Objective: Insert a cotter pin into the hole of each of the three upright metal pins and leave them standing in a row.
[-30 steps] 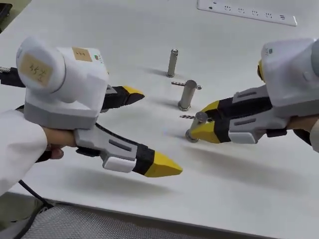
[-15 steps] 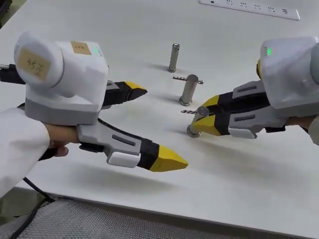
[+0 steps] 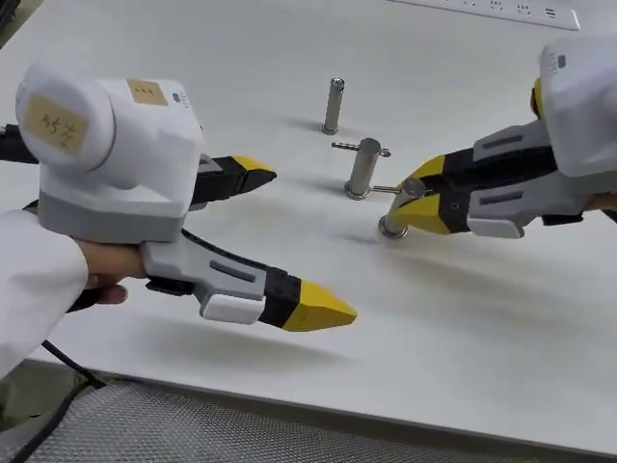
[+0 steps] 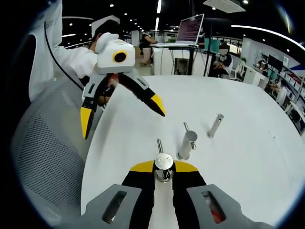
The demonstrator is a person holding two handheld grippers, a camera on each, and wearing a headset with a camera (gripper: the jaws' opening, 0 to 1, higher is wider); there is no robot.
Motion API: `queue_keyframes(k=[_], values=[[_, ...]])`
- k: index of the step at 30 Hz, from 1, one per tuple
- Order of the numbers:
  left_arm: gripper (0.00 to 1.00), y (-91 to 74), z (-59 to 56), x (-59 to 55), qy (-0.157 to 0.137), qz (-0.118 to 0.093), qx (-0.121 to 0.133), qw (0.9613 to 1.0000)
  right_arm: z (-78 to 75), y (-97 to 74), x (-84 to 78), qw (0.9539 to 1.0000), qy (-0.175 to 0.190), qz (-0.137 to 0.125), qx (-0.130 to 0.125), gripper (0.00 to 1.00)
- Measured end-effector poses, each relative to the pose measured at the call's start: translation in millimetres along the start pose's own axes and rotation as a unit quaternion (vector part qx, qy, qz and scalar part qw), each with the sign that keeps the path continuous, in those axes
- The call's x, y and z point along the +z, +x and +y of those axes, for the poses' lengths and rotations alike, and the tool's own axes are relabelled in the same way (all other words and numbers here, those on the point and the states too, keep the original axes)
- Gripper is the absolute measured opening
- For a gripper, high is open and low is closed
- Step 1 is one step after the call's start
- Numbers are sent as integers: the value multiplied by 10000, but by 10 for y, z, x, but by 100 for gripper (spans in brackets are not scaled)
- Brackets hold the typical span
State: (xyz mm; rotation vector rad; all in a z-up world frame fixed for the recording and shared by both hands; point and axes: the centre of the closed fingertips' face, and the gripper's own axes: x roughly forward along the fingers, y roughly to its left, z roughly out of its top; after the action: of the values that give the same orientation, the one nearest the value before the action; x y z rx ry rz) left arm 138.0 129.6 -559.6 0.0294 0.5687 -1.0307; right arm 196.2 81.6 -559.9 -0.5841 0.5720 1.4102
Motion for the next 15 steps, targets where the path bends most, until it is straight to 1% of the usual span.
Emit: queue_keyframes(k=[3, 8, 13, 14, 15], values=[[99, 5, -31, 11, 11, -10, -24, 10000, -88, -62, -67, 9998, -88, 94, -125, 7], [99, -2, -7, 10, 0, -13, -4, 10000, -201, -125, -162, 9997, 27, 131, -206, 7], [99, -21, 21, 1, -38, -8, 41, 10000, -343, -173, -226, 9990, 296, 53, -336, 7], [99, -23, 24, -1, -37, -6, 45, 10000, -363, -171, -227, 9988, 333, 32, -344, 7], [99, -26, 25, -4, -40, -1, 46, 10000, -350, -177, -224, 9988, 348, 18, -342, 7]])
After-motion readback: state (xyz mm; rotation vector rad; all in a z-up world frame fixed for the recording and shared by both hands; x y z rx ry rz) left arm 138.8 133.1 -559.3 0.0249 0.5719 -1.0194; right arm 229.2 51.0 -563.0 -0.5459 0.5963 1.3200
